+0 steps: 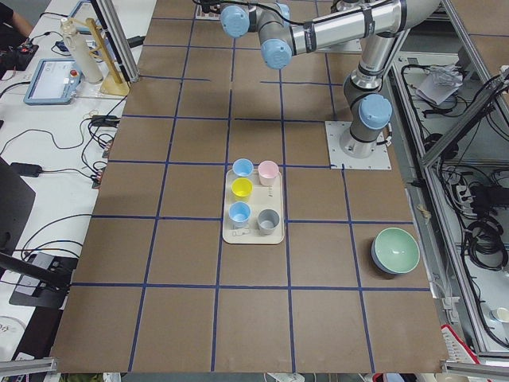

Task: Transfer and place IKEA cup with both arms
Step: 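Open the right gripper and pull it back while the left gripper holds the cup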

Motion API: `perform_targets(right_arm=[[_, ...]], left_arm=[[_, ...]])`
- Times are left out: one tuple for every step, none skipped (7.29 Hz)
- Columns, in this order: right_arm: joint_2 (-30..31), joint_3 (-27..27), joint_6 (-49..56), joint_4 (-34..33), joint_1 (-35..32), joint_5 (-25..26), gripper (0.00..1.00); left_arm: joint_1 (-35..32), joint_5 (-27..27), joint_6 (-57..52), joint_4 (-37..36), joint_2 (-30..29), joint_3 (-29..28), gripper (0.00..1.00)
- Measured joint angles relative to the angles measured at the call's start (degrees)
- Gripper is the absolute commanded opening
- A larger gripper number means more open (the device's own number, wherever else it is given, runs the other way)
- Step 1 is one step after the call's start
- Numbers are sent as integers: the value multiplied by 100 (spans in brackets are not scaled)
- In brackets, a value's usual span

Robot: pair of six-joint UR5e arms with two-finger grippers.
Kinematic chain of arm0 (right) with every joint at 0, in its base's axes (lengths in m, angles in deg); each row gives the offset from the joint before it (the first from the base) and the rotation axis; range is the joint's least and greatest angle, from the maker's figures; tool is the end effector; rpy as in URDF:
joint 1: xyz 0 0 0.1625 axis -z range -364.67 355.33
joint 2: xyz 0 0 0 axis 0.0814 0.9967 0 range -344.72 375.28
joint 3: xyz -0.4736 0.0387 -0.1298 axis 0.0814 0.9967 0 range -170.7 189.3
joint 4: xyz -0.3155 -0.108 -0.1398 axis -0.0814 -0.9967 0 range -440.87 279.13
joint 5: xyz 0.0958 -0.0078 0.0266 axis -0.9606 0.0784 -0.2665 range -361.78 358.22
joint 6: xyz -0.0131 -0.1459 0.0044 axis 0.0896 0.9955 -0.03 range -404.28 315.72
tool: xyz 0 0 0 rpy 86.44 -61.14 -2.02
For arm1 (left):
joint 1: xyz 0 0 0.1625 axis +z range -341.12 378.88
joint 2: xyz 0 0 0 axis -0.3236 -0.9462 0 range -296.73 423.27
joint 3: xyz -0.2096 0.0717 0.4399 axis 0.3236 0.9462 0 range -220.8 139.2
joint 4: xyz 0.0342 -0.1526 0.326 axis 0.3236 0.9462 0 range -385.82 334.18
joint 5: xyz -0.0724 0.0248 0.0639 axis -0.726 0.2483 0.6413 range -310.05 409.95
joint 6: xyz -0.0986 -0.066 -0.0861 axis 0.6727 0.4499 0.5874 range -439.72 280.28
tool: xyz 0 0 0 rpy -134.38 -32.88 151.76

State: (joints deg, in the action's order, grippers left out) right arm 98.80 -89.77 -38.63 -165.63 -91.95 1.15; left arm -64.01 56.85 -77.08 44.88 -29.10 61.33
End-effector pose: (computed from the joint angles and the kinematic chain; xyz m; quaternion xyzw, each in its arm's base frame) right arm 0.2570 -0.4827 0.5194 0.1061 0.7160 0.0811 0.6852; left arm -0.2214 -0.4776 0.5612 0.0359 -0.7474 0.0572 0.6610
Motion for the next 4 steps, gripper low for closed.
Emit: perform_targets(right_arm=[[-14, 10, -27, -9, 37, 7, 100], [-23, 21, -99, -21, 127, 26, 100], [-25, 24, -192, -40, 322, 61, 100], [-18, 30, -234, -49, 629, 105, 100]], left_arm=[[0, 15, 0, 3, 9, 0, 0], [7, 176, -2, 3, 31, -4, 0], [10, 618, -6, -3, 76, -29, 0], [17, 1233, -22, -8, 132, -50, 0]])
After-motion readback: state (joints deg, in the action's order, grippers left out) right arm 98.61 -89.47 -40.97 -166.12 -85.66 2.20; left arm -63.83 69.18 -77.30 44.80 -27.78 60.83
